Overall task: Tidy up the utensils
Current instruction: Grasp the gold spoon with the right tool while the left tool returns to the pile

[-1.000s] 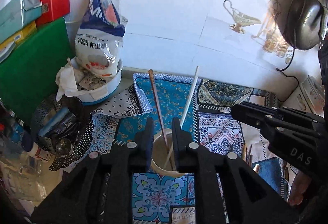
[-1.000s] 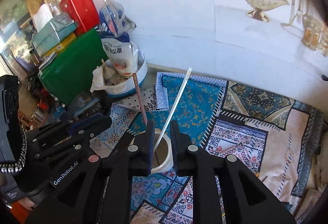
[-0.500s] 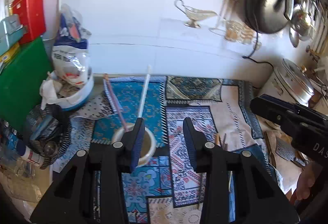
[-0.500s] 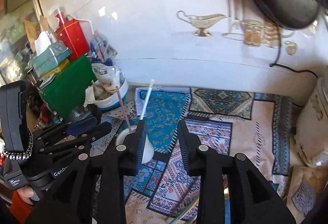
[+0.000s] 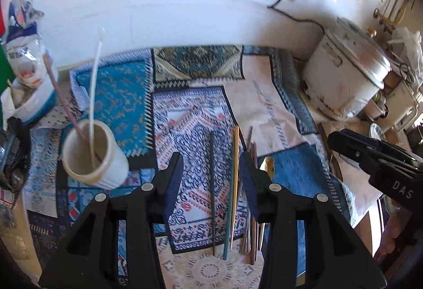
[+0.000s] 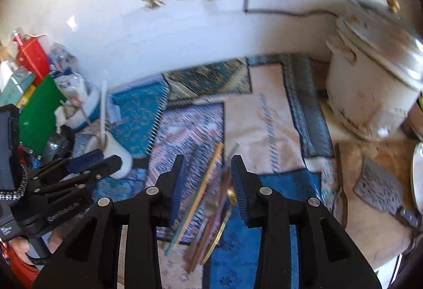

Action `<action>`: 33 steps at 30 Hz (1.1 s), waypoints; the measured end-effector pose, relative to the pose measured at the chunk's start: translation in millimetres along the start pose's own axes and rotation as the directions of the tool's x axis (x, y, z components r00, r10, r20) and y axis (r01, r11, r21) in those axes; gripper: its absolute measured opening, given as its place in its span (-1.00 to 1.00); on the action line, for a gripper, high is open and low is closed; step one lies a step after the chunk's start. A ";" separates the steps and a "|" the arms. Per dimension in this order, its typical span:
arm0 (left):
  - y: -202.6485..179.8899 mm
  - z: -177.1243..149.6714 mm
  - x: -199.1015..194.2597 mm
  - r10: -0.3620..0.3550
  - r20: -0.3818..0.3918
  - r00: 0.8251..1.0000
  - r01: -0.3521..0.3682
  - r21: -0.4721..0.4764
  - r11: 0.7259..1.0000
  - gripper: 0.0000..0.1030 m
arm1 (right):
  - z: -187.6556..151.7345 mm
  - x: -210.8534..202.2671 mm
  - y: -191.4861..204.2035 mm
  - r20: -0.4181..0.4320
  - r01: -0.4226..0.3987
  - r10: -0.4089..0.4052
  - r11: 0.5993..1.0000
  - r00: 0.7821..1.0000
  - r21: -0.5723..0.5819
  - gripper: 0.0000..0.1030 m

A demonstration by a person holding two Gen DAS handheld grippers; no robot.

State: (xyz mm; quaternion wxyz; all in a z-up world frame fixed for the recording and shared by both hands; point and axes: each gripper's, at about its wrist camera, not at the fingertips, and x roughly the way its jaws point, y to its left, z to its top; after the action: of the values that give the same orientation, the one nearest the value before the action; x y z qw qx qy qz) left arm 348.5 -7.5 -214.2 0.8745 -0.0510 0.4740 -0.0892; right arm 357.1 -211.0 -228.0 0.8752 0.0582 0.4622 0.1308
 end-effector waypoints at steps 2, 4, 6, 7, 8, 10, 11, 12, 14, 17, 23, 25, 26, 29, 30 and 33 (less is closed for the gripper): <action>-2.9 -6.2 13.8 -0.001 -0.037 0.999 0.001 0.006 1.000 -0.17 | -9.0 11.2 -9.8 -0.041 0.017 -0.016 1.000 0.999 0.023 -0.38; -4.3 -13.8 27.6 0.004 -0.078 0.997 -0.004 0.007 1.000 -0.17 | -18.9 23.8 -18.9 -0.084 0.025 -0.022 0.999 0.996 0.040 -0.38; -2.9 -21.2 38.8 0.008 -0.115 0.993 -0.007 0.002 1.000 -0.17 | -28.8 37.3 -24.8 -0.129 0.030 -0.024 0.998 0.991 0.050 -0.38; -1.8 -24.9 43.4 0.008 -0.130 0.992 -0.009 -0.002 1.000 -0.17 | -33.1 41.9 -27.3 -0.144 0.031 -0.023 0.998 0.989 0.054 -0.38; 0.4 -28.2 47.6 0.010 -0.142 0.990 -0.010 -0.005 1.000 -0.17 | -38.6 50.1 -29.8 -0.166 0.037 -0.026 0.998 0.986 0.059 -0.38; 4.4 -34.9 54.9 0.019 -0.164 0.986 -0.021 -0.010 1.000 -0.17 | -49.2 67.0 -34.8 -0.212 0.052 -0.037 0.997 0.977 0.064 -0.38; 6.6 -38.0 57.4 0.022 -0.173 0.985 -0.025 -0.014 1.000 -0.17 | -54.6 75.5 -36.3 -0.237 0.053 -0.036 0.996 0.971 0.067 -0.38; 9.2 -41.3 60.2 0.025 -0.184 0.983 -0.028 -0.019 0.999 -0.17 | -58.8 83.3 -37.4 -0.258 0.055 -0.036 0.996 0.966 0.069 -0.38; 14.3 -46.7 63.7 0.032 -0.202 0.979 -0.038 -0.028 0.999 -0.17 | -64.8 96.9 -37.6 -0.289 0.058 -0.036 0.996 0.957 0.065 -0.38; 21.2 -51.5 66.9 0.044 -0.219 0.975 -0.054 -0.040 0.998 -0.17 | -65.2 104.2 -37.7 -0.271 0.067 -0.050 0.996 0.961 0.057 -0.38; 36.5 -56.4 70.8 0.061 -0.241 0.969 -0.079 -0.068 0.995 -0.17 | -61.0 117.0 -41.2 -0.277 0.070 -0.048 0.995 0.960 0.070 -0.37; 39.6 -56.3 71.5 0.059 -0.242 0.969 -0.079 -0.074 0.994 -0.17 | -61.7 116.8 -36.0 -0.274 0.084 -0.071 0.996 0.959 0.037 -0.36; 40.2 -56.2 72.3 0.059 -0.243 0.968 -0.080 -0.075 0.994 -0.17 | -62.8 116.5 -33.6 -0.274 0.094 -0.085 0.995 0.958 0.020 -0.33; 40.0 -54.7 78.3 0.055 -0.252 0.966 -0.075 -0.070 0.995 -0.17 | -65.9 116.3 -28.9 -0.258 0.111 -0.110 0.994 0.960 -0.012 -0.21; 39.0 -54.1 81.4 0.053 -0.257 0.965 -0.072 -0.065 0.995 -0.17 | -66.7 116.1 -26.6 -0.248 0.123 -0.127 0.992 0.960 -0.033 -0.20; 35.5 -51.3 90.5 0.048 -0.270 0.962 -0.064 -0.050 0.997 -0.17 | -65.4 119.9 -22.0 -0.219 0.162 -0.179 0.982 0.959 -0.093 -0.20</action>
State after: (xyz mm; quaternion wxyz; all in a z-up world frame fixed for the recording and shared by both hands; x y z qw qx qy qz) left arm 357.7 8.6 -322.6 0.8026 -0.0504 0.5916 -0.0569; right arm 371.6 -199.5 -365.1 0.8263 -0.0295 0.5571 0.0779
